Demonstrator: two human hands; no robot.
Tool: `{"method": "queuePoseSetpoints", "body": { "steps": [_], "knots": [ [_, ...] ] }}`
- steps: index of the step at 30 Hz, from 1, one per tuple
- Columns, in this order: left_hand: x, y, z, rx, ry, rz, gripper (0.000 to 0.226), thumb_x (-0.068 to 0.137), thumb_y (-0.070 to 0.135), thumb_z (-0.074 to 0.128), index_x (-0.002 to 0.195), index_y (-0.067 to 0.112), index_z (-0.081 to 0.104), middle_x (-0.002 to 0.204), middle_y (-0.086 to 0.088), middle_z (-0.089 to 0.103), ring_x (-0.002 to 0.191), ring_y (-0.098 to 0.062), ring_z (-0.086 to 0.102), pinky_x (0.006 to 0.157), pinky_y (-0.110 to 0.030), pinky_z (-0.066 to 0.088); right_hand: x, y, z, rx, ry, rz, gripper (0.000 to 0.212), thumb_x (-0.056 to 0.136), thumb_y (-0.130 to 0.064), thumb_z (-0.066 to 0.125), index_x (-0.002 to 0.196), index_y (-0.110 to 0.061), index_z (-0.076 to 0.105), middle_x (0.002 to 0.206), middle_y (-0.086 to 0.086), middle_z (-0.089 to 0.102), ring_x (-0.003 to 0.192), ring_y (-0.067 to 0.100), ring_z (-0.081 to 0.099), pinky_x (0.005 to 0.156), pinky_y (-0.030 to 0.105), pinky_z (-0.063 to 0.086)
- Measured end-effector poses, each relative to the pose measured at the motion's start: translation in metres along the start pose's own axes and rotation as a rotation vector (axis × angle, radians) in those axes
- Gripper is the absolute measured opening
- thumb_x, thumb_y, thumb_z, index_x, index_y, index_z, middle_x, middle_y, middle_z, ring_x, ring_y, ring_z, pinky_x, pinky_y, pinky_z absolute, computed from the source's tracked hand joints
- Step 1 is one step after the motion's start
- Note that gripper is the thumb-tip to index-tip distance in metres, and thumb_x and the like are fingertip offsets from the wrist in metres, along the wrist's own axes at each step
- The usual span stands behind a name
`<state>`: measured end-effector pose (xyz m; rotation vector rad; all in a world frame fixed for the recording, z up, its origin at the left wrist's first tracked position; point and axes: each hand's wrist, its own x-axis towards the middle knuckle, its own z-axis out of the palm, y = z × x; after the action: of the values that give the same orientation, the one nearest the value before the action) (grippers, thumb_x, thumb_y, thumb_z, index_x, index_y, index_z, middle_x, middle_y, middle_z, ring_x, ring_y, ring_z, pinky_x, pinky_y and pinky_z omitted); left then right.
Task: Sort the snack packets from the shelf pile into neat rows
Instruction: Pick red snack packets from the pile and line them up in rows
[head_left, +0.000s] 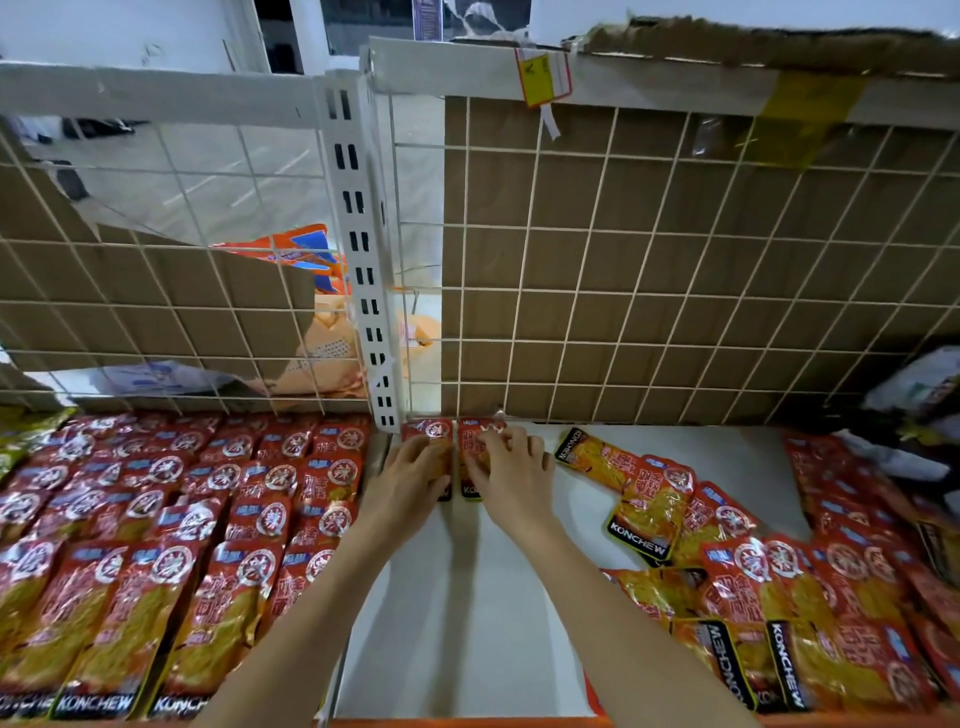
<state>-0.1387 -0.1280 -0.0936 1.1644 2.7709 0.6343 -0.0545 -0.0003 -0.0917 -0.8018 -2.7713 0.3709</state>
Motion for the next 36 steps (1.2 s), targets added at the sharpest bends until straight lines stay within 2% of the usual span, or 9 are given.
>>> {"method": "queuePoseSetpoints", "body": {
  "steps": [11,16,19,22,25,28,31,33,36],
  "knots": [
    [0.012,0.005,-0.014,-0.006,-0.114,-0.066,0.048,0.090,0.030,0.058,0.135,0.022,0.044,0.145,-0.005,0.035,0.133,-0.026,0.033,0.105,-0.042,0.038,-0.001,-0.003,-0.009,0.007,-0.077,0.026,0.041,0.098,-0.046,0.036,0.134,-0.026,0.043,0.137,0.005,0.039,0.122,0.031,0.035,0.098,0.042,0.029],
    [0.020,0.024,-0.035,0.168,-0.160,-0.027,0.042,0.092,0.031,0.055,0.132,0.022,0.048,0.140,-0.004,0.042,0.120,-0.023,0.049,0.090,-0.035,0.050,-0.005,0.013,-0.031,0.222,-0.127,0.034,0.043,0.097,-0.044,0.041,0.136,-0.024,0.046,0.140,0.005,0.038,0.129,0.031,0.032,0.107,0.041,0.029],
    [0.024,0.051,-0.041,0.216,-0.111,0.047,0.038,0.094,0.034,0.050,0.129,0.020,0.050,0.131,-0.005,0.051,0.113,-0.025,0.055,0.085,-0.037,0.051,-0.020,0.050,-0.049,0.182,-0.050,0.085,0.036,0.096,-0.041,0.045,0.123,-0.020,0.057,0.129,0.006,0.048,0.123,0.028,0.041,0.101,0.036,0.035],
    [0.030,0.087,-0.032,0.128,-0.153,0.177,0.041,0.092,0.033,0.053,0.131,0.021,0.051,0.133,-0.006,0.051,0.119,-0.025,0.051,0.093,-0.034,0.043,-0.039,0.092,-0.071,0.062,-0.014,0.185,0.038,0.094,-0.041,0.047,0.121,-0.016,0.057,0.123,0.009,0.054,0.117,0.027,0.046,0.098,0.036,0.039],
    [0.044,0.123,-0.015,0.096,-0.285,0.352,0.041,0.089,0.040,0.056,0.122,0.016,0.057,0.123,-0.005,0.055,0.115,-0.023,0.053,0.094,-0.035,0.044,-0.058,0.117,-0.093,-0.046,0.019,0.317,0.046,0.093,-0.044,0.049,0.127,-0.014,0.051,0.126,0.009,0.053,0.119,0.028,0.046,0.097,0.038,0.041],
    [0.065,0.154,0.002,0.139,-0.451,0.400,0.045,0.081,0.051,0.055,0.110,0.016,0.060,0.114,-0.006,0.055,0.109,-0.025,0.054,0.091,-0.040,0.046,-0.069,0.127,-0.106,-0.137,-0.014,0.418,0.056,0.091,-0.052,0.048,0.128,-0.011,0.047,0.127,0.009,0.051,0.121,0.029,0.043,0.094,0.039,0.041],
    [0.084,0.177,0.018,0.217,-0.511,0.442,0.054,0.088,0.039,0.060,0.133,0.011,0.047,0.133,-0.008,0.045,0.123,-0.025,0.046,0.100,-0.033,0.040,-0.068,0.131,-0.105,-0.163,-0.076,0.469,0.066,0.088,-0.056,0.051,0.131,-0.007,0.042,0.131,0.011,0.047,0.123,0.030,0.040,0.097,0.039,0.039],
    [0.092,0.186,0.027,0.263,-0.546,0.439,0.052,0.089,0.035,0.060,0.134,0.011,0.046,0.132,-0.008,0.046,0.118,-0.023,0.049,0.093,-0.027,0.042,-0.065,0.132,-0.101,-0.195,-0.109,0.483,0.074,0.085,-0.059,0.054,0.134,-0.006,0.038,0.134,0.013,0.042,0.125,0.030,0.038,0.099,0.040,0.038],
    [0.097,0.195,0.032,0.290,-0.620,0.418,0.031,0.085,0.035,0.065,0.104,0.011,0.058,0.106,-0.010,0.055,0.090,-0.019,0.056,0.072,-0.024,0.044,-0.060,0.137,-0.101,-0.196,-0.153,0.511,0.088,0.079,-0.066,0.059,0.138,-0.006,0.034,0.137,0.015,0.039,0.127,0.031,0.035,0.102,0.041,0.036]
  ]
}}
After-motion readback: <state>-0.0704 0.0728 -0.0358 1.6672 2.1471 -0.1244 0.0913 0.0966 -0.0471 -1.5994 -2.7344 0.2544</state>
